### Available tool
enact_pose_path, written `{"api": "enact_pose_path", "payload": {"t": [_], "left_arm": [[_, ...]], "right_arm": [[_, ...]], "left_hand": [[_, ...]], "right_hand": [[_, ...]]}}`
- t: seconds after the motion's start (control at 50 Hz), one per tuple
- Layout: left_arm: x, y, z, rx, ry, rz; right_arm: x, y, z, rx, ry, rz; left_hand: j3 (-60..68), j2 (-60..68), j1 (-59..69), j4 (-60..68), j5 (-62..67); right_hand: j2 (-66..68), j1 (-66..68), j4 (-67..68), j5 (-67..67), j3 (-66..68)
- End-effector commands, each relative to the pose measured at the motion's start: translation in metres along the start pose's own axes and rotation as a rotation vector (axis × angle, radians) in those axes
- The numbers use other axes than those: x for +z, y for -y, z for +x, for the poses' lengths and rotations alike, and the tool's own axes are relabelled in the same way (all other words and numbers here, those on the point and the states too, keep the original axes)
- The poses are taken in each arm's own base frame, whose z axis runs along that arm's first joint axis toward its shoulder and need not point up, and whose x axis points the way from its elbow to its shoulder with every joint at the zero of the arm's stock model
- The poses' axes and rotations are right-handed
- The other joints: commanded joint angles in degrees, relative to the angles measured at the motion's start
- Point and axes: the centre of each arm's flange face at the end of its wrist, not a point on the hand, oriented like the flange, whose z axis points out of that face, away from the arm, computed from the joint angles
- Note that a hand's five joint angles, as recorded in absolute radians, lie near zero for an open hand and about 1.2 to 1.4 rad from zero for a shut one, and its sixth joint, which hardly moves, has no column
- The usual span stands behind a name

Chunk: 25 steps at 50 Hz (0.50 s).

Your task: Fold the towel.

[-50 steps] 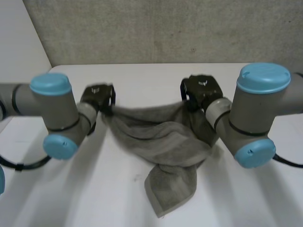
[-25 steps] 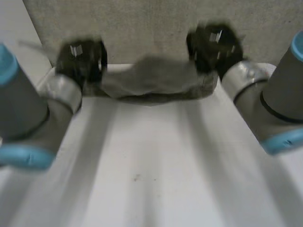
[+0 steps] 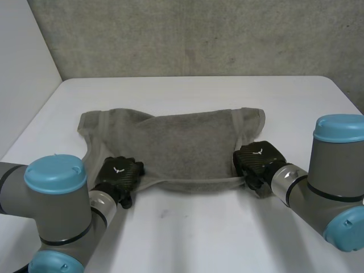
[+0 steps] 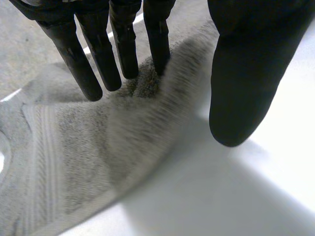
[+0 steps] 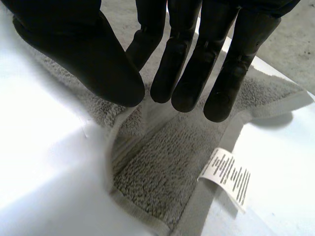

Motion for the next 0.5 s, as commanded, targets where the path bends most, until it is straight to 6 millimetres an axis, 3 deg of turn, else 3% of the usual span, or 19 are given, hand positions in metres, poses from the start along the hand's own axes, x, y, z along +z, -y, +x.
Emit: {"api": "enact_pose_path", "payload": {"t": [0.02, 0.18, 0.32, 0.5], "left_arm": [[-0.002, -0.001, -0.010, -0.013, 0.031, 0.000], [0.001, -0.005, -0.033, -0.041, 0.095, -0.018], [0.004, -0.008, -0.040, -0.049, 0.113, -0.033], [0.010, -0.010, -0.087, -0.094, 0.224, -0.053]], "right_arm": [[0.000, -0.003, 0.007, 0.053, -0.025, 0.006], [0.004, -0.007, 0.012, 0.104, -0.041, 0.011], [0.004, -0.006, 0.016, 0.104, -0.062, 0.027], [0.005, -0.010, 0.014, 0.106, -0.053, 0.016]], "left_hand": [[-0.8, -0.6, -0.9, -0.6, -0.8], [-0.5, -0.3, -0.5, -0.3, -0.4], [-0.6, -0.5, -0.7, -0.4, -0.6], [1.4, 1.6, 1.3, 1.6, 1.4]], "right_hand": [[10.4, 0.2, 10.3, 10.6, 10.3], [10.4, 0.2, 10.3, 10.6, 10.3], [10.4, 0.2, 10.3, 10.6, 10.3], [10.4, 0.2, 10.3, 10.6, 10.3]]}}
